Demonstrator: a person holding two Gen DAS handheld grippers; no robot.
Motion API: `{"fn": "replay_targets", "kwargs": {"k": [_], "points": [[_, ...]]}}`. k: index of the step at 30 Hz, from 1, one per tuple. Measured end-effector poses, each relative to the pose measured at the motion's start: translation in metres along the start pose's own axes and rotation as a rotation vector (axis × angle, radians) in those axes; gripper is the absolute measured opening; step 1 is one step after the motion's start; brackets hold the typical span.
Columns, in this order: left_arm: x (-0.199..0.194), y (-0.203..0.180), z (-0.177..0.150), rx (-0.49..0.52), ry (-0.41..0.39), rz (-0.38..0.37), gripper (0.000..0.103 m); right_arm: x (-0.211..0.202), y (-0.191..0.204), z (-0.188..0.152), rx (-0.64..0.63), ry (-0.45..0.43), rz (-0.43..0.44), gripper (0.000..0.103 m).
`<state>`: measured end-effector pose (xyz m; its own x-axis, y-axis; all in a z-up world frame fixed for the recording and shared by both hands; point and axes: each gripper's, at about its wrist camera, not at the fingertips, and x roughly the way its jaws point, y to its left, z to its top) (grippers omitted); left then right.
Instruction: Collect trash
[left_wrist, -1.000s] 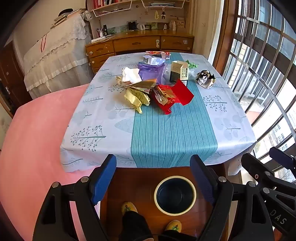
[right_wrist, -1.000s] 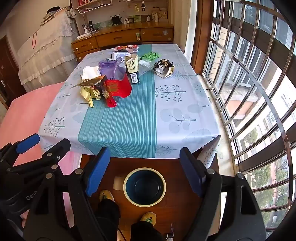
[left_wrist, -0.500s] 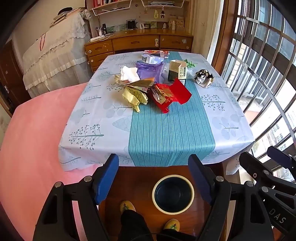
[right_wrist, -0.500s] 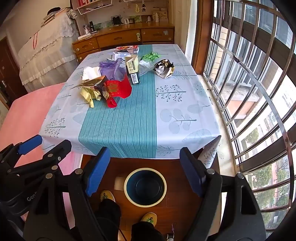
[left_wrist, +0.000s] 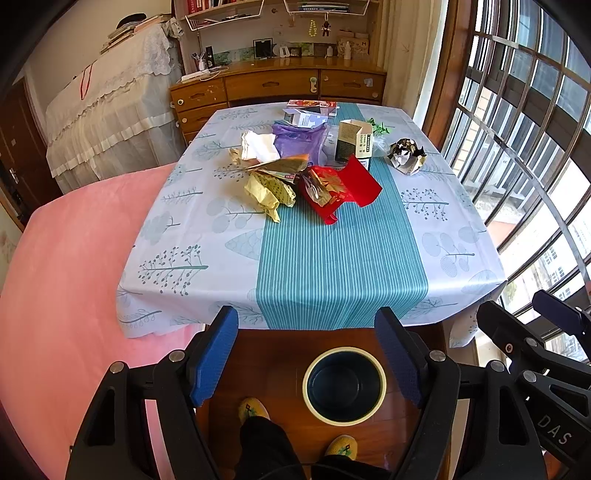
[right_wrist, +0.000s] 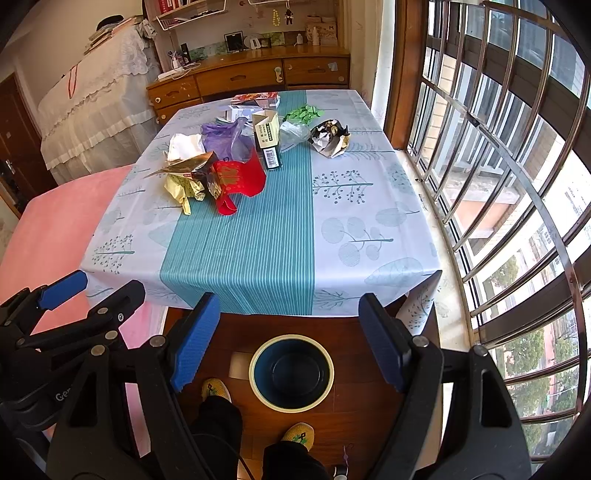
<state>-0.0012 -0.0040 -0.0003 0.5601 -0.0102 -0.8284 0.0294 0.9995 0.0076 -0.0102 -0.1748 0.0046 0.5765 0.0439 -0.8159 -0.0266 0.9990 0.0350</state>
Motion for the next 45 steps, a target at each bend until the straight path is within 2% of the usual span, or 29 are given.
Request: {"fn": "replay_targets", "kwargs": {"k": [45], "points": [[-0.021, 0.005, 0.001, 0.002, -0.027, 0.005, 0.074, -0.015, 0.005, 0.000, -0.005, -0.014, 0.005, 0.076]]}}
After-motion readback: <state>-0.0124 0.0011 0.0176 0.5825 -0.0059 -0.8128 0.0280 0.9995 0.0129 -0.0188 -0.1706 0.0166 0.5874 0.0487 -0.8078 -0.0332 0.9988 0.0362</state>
